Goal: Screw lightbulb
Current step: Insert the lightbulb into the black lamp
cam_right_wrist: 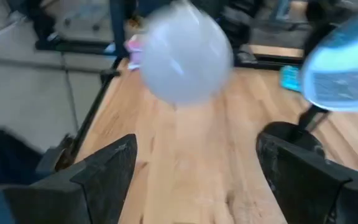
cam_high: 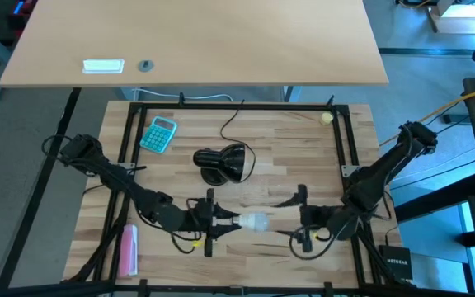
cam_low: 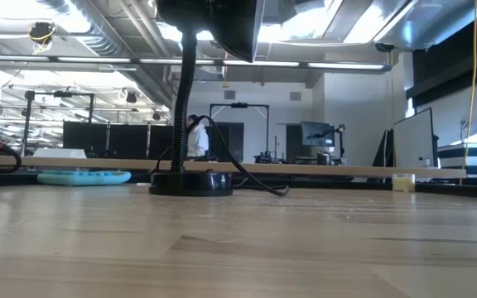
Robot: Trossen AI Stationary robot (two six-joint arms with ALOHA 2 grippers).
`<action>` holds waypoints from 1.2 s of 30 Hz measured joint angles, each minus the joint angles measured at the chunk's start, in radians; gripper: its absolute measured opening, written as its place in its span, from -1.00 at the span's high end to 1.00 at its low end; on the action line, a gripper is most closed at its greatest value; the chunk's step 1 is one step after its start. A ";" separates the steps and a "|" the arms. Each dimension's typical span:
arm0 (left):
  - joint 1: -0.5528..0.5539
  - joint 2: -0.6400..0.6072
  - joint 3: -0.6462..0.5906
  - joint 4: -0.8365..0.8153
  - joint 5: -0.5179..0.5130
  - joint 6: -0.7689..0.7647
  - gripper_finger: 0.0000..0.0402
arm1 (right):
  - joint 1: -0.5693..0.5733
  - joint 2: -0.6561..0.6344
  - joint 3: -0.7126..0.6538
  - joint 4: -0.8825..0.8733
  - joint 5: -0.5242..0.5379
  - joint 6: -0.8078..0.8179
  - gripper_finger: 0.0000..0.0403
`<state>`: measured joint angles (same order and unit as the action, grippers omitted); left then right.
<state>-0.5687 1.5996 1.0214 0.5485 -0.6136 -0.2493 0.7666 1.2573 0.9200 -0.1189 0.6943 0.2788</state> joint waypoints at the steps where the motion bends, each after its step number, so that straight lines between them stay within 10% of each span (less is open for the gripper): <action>1: 0.000 0.000 0.000 0.034 0.000 0.040 0.49 | 0.002 -0.006 -0.038 0.060 0.020 0.001 -0.65; 11: 0.007 0.001 0.000 0.072 -0.002 0.124 0.96 | -0.086 0.047 -0.318 0.916 -0.067 -0.098 -0.65; 24: 0.035 0.001 0.000 -0.127 0.000 -0.047 0.88 | -0.126 0.048 -0.311 0.606 0.048 -0.014 -0.65; 36: 0.067 0.002 0.000 -0.308 0.008 -0.219 0.17 | -0.126 0.048 -0.311 0.519 0.297 -0.014 -0.65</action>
<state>-0.5013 1.6012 1.0218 0.2404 -0.6053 -0.4679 0.6407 1.3048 0.6094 0.3996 0.9911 0.2646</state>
